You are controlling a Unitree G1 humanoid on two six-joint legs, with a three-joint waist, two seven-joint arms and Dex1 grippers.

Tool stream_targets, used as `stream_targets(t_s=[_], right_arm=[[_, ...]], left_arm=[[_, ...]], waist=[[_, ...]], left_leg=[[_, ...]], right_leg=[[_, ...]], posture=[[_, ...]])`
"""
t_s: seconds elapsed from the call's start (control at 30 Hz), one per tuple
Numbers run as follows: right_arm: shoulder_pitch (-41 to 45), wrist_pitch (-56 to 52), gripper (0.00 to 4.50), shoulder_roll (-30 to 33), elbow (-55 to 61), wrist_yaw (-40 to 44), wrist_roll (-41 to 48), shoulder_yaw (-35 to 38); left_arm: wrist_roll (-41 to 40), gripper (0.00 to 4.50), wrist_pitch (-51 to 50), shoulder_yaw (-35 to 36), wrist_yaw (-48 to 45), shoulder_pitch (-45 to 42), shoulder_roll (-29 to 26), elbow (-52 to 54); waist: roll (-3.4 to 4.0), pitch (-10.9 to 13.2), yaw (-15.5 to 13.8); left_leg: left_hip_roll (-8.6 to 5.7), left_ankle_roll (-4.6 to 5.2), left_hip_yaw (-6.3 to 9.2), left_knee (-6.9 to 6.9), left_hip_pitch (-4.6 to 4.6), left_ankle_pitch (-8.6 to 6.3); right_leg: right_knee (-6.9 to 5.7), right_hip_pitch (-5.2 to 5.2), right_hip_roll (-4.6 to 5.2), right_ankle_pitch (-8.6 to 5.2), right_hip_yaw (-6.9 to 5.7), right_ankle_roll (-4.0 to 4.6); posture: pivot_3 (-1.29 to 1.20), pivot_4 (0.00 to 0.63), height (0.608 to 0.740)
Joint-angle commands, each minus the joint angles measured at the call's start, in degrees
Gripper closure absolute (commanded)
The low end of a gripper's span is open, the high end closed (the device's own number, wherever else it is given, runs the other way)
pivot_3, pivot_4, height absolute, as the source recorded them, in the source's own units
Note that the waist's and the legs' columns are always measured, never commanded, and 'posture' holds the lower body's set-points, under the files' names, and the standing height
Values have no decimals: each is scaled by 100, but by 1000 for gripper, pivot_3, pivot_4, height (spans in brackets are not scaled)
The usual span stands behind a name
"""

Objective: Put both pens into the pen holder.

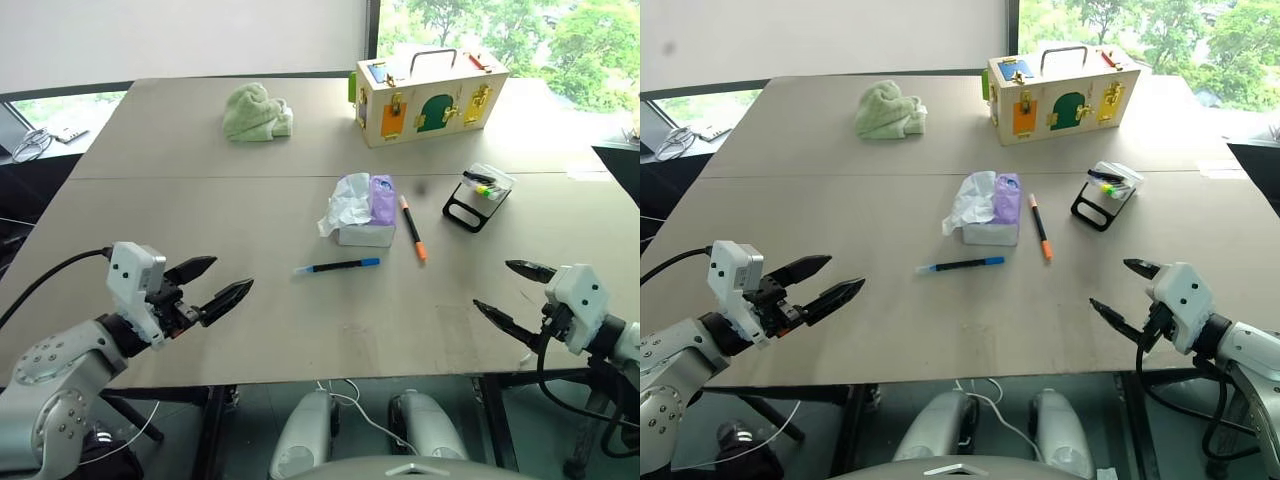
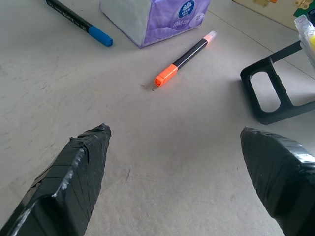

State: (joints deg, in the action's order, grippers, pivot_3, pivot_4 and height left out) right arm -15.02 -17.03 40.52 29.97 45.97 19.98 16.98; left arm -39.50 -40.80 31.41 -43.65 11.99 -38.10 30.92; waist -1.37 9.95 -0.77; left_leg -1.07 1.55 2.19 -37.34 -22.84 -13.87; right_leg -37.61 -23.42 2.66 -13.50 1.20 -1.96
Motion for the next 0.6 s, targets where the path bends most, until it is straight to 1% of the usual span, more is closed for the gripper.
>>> stream_targets(t_s=[0.03,0.1,0.13,0.23,0.3,0.37,0.4,0.43,0.53,0.6], right_arm=[[59,99,0,-55,257,-118,95,140],[167,-19,0,-239,510,-377,178,62],[184,-18,0,-283,629,-439,184,41],[121,91,0,-355,921,-451,206,44],[48,62,0,-388,1111,-491,233,64],[-4,27,0,-410,1235,-570,202,81],[-20,-2,0,-431,1282,-621,211,91],[-31,-20,0,-449,1326,-671,215,99],[-59,-60,0,-472,1414,-745,220,72],[-108,-52,0,-481,1493,-754,249,84]], left_arm=[[-188,6,-213,-273,359,-668,-64,132],[-312,6,-1032,-928,1120,-1731,28,100],[-376,6,-1357,-1155,1450,-2198,179,37],[-663,6,-2629,-1397,2423,-3349,769,-450],[-578,6,-3305,-1593,2908,-4064,1136,-869],[-423,6,-3762,-1560,3417,-4833,1687,-1586],[-294,6,-3814,-1525,3631,-5171,1933,-2009],[-137,6,-3796,-1639,3680,-5471,2057,-2451],[336,6,-3442,-2107,3528,-6034,2106,-3549],[735,6,-2912,-2535,3241,-6534,2211,-4651]], waist=[[0,0,0],[3,6,-89],[2,6,-139],[3,2,-135],[-1,4,-81],[-9,9,-27],[-12,10,-20],[-13,11,-6],[-12,10,50],[-11,10,41]], left_leg=[[0,0,0,0,0,0],[-3,1,9,-6,-2,1],[-5,1,23,-15,-6,1],[-5,0,35,-43,10,1],[-11,1,40,-47,5,0],[-16,3,41,-46,4,-2],[-16,3,44,-45,-2,-2],[-18,2,48,-46,-3,-2],[-19,0,45,-41,0,-1],[-19,-1,41,-33,6,-1]], right_leg=[[0,0,0,0,0,0],[-4,2,2,-1,-12,-2],[-5,6,0,-11,-25,-19],[-10,37,-10,-4,-44,-37],[-7,39,-32,5,-57,-53],[-11,37,-33,6,-52,-50],[-10,35,-34,7,-53,-48],[-11,34,-35,9,-56,-45],[-12,30,-42,10,-47,-41],[-15,29,-42,10,-44,-39]], posture=[[0,150,740],[0,150,740],[0,150,740],[0,150,740],[0,150,740],[0,150,740],[0,150,740],[0,150,740],[0,150,740],[0,150,740]])
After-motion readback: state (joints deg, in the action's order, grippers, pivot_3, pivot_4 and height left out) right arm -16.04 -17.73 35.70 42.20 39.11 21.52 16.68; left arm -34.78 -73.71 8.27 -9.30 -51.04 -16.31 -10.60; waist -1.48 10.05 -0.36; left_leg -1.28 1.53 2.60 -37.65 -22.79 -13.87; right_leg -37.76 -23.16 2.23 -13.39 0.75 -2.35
